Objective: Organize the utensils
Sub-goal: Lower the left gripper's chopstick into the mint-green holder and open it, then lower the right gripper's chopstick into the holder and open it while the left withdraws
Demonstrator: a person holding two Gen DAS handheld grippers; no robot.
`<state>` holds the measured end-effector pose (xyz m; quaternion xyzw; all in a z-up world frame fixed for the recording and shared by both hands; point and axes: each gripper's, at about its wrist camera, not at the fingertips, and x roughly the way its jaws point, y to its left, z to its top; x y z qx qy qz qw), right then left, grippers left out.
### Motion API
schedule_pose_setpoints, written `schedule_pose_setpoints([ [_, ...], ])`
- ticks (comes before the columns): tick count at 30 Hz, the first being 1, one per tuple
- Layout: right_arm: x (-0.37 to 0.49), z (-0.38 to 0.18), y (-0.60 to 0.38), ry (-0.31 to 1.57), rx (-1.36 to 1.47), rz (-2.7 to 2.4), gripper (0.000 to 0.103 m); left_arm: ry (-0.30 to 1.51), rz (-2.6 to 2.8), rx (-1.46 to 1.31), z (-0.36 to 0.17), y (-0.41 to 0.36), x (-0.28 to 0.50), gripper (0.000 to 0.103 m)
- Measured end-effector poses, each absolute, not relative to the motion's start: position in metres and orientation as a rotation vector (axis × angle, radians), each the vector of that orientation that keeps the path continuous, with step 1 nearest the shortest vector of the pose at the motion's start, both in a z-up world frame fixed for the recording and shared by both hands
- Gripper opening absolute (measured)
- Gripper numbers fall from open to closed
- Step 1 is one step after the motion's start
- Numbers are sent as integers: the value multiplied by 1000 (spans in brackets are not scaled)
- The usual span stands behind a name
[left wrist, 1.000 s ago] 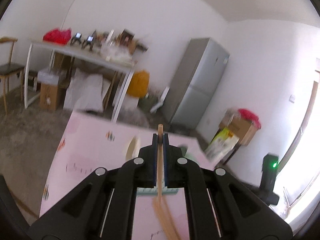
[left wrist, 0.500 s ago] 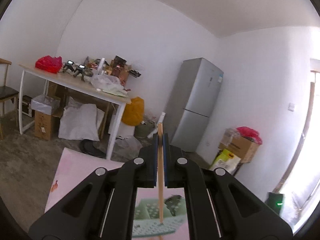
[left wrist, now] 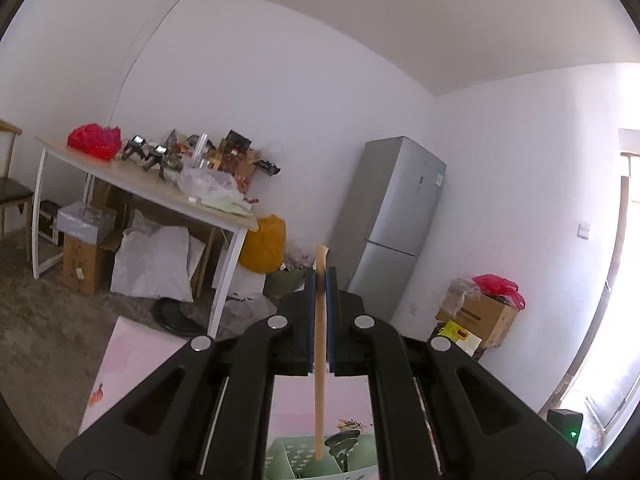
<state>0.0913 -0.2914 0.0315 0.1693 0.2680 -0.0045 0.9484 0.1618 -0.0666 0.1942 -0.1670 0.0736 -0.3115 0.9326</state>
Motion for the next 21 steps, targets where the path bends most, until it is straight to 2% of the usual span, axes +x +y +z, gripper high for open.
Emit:
schedule_pose_setpoints([
  [10,88,38,-289,529,320,-21,6,308,-616,-322,117,-83,173,6],
  [14,85,47,-285,504,306,-15,6,304,-613,-343,108,-64,156,24],
  [16,84,55,-285,481,302,-12,6,299,-601,-343,106,-54,147,28],
  [21,79,78,-281,416,274,-4,6,314,-615,-301,92,-35,121,46],
])
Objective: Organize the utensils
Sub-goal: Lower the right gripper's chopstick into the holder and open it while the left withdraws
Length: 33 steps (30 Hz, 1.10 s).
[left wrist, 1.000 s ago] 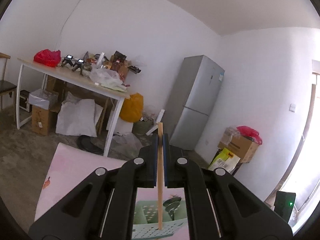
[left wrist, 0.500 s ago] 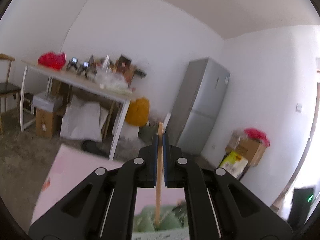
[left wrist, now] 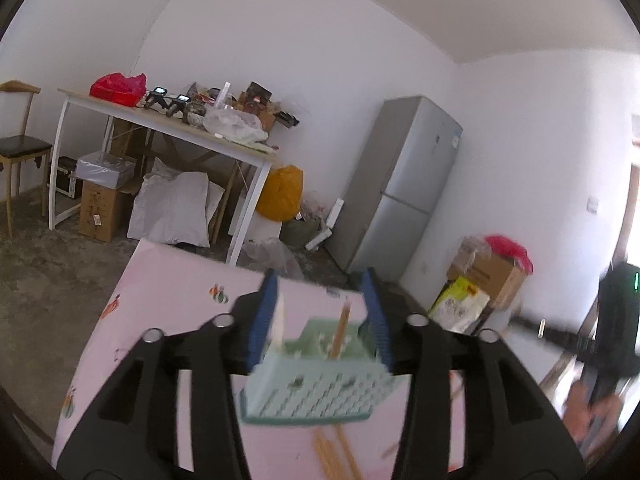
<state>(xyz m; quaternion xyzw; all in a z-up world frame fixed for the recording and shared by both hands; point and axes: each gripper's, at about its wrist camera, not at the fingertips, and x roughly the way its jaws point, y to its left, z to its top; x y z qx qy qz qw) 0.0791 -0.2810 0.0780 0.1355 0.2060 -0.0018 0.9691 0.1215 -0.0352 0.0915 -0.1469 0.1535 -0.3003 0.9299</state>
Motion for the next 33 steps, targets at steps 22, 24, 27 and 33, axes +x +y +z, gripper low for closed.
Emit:
schedule_pose_setpoints([
  [22,128,164,-230,188,129,138,6,647,-579,-56,-24,-50,86,52],
  [24,137,158,-226,196,112,125,6,632,-582,-15,-25,-59,80,53],
  [27,150,146,-219,212,77,101,6,624,-599,26,-29,-69,70,55],
  [33,174,115,-205,295,-18,81,6,630,-639,68,-34,-83,62,56],
])
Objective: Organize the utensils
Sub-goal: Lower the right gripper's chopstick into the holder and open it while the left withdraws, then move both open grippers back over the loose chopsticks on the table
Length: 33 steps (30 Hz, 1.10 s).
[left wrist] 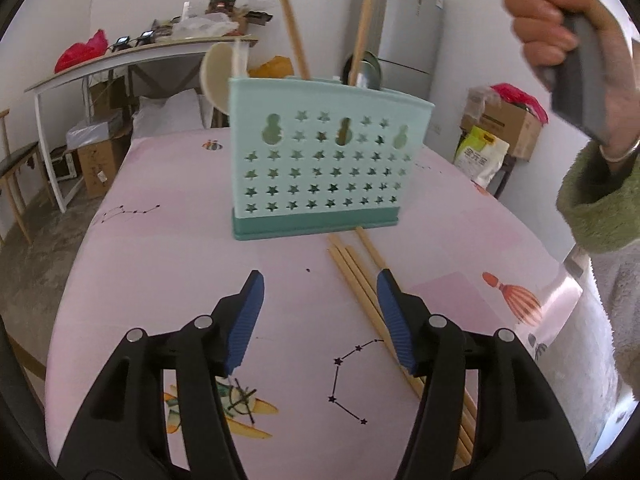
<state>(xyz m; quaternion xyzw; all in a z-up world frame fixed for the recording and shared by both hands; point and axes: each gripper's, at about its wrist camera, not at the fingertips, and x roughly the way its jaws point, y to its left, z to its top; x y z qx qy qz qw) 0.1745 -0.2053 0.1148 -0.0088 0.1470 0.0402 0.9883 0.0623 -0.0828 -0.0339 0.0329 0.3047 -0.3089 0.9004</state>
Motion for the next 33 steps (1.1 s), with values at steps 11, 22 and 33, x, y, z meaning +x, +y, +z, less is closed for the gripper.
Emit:
schedule_pose_setpoints([
  [11,174,82,-223,425,-3,97,44,646,-614,89,-35,-85,63,60],
  [22,115,30,-257,554,139,71,49,648,-617,141,-33,-93,60,62],
  [33,110,-100,-222,945,213,60,26,672,-598,181,-35,-92,61,63],
])
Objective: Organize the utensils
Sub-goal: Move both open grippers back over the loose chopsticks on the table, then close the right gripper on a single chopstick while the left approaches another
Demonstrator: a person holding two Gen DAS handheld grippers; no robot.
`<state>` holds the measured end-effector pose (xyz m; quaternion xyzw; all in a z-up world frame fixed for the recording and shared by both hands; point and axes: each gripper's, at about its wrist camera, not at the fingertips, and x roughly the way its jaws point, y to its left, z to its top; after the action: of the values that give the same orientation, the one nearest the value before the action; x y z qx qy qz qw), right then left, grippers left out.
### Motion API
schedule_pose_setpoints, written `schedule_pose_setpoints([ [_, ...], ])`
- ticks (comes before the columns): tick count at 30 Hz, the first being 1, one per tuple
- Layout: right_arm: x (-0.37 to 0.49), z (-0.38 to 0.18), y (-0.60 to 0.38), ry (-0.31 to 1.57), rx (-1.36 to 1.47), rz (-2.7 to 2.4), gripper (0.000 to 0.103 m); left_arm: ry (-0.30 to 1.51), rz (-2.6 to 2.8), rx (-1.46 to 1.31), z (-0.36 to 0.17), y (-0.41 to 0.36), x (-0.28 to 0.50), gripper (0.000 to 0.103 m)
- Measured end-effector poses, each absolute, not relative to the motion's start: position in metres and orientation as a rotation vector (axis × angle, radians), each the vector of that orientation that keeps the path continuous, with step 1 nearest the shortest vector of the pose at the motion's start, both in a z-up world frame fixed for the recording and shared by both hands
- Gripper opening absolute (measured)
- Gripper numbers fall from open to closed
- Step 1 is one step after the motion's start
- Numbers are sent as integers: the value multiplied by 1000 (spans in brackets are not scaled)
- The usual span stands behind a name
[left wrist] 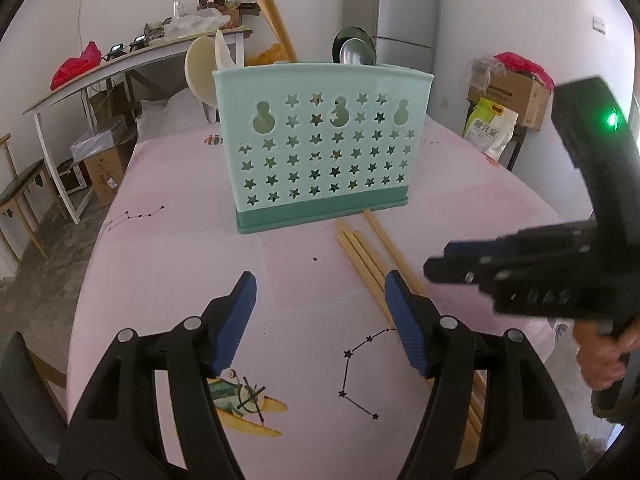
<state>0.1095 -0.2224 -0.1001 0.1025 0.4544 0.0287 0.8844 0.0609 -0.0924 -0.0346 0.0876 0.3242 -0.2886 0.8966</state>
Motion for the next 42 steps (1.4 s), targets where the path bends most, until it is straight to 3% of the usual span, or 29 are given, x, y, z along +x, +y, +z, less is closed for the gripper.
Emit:
schedule_pose_setpoints([
  [7,106,-116,-214,975,118,-1,6,684,-671,150,-32,-97,56,62],
  [12,100,-116,-230,972,163,-35,5,711,-746,151,-35,-109,53,39],
  [21,116,-106,-225,940,249,64,9,752,-743,172,-40,-113,52,17],
  [24,122,-110,-215,961,195,55,10,769,-739,168,-41,-111,54,16],
  [25,121,-111,-214,960,193,54,16,775,-738,165,-42,-111,55,16],
  [38,123,-113,-217,981,217,62,16,807,-727,162,-46,-114,63,16],
  [40,122,-112,-219,978,206,38,14,810,-727,177,-48,-118,64,17],
  [42,119,-111,-226,980,209,15,11,817,-730,208,-53,-126,64,25],
])
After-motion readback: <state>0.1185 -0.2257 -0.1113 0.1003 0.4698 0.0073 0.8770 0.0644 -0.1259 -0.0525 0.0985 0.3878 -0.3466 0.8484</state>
